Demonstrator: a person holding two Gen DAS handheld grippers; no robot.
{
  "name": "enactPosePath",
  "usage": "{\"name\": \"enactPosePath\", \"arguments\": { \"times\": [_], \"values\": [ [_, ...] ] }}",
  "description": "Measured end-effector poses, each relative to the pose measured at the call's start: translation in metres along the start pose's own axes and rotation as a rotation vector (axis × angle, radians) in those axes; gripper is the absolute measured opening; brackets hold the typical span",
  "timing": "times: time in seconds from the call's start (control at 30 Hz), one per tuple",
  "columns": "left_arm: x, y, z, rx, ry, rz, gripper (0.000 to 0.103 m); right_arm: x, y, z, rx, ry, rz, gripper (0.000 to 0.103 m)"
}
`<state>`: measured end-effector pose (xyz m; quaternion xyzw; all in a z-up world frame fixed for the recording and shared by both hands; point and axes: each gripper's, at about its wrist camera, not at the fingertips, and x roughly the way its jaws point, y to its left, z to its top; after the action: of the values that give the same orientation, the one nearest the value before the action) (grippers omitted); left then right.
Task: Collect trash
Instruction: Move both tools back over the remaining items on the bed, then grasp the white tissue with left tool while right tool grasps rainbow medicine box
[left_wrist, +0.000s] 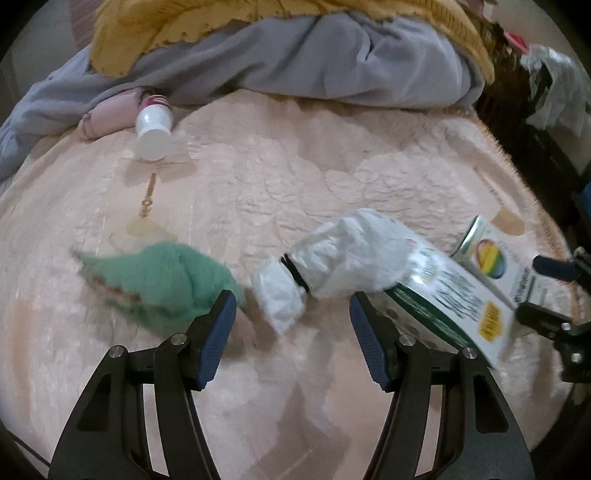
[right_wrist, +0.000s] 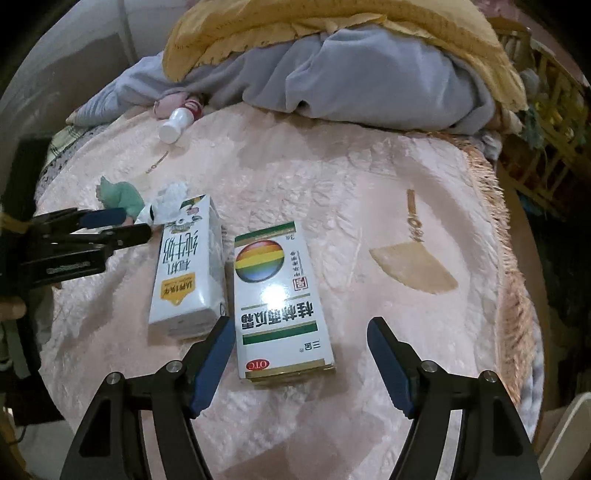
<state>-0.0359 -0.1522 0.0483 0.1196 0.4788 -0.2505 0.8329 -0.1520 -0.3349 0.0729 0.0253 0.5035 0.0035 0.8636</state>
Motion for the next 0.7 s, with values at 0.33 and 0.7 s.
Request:
{"name": "enactPosePath", "arguments": {
  "times": [0.33, 0.7],
  "values": [
    [0.020, 0.004, 0.014, 0.045, 0.019, -0.016, 0.028, 0.035, 0.005, 0.017, 0.000, 0.003, 0.040, 0.067],
    [-0.051, 0.012, -0.011, -0.098, -0.023, -0.212, 0.023, -0.015, 0.003, -0.015, 0.067, -0.099, 0.035, 0.052]
  ]
}}
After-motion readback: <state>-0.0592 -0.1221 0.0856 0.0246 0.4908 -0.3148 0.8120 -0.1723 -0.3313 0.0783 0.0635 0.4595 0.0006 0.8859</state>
